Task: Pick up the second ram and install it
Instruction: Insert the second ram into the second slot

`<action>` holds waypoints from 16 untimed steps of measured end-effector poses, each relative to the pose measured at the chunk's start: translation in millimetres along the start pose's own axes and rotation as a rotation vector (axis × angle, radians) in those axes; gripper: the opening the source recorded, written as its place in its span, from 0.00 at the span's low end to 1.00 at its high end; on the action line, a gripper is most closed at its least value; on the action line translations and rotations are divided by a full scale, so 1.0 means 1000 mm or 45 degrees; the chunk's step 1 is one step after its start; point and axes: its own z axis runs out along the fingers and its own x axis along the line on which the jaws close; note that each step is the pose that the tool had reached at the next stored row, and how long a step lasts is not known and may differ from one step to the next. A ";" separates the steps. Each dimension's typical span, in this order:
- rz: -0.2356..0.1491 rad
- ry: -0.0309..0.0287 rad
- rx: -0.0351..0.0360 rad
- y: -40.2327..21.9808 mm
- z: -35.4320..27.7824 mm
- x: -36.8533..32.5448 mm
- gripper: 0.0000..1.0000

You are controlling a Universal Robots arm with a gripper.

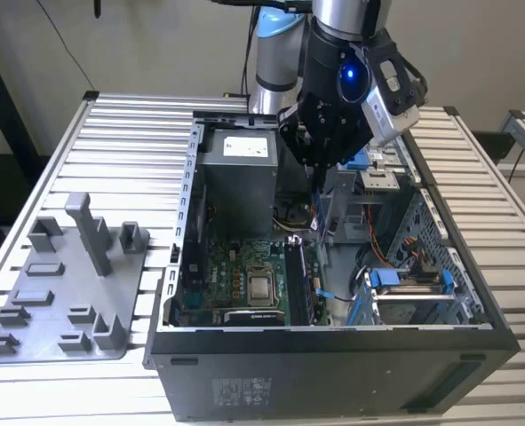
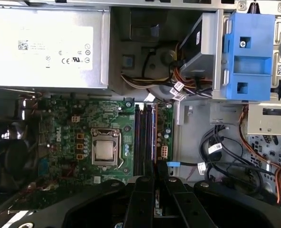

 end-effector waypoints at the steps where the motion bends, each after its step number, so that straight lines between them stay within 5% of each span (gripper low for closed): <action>1: 0.000 0.0002 0.0040 -0.0001 0.0010 0.0000 0.14; 9: -0.001 0.0004 0.0251 -0.0006 0.0119 0.0004 0.14; 16: -0.001 0.0001 0.0258 -0.0015 0.0245 0.0011 0.14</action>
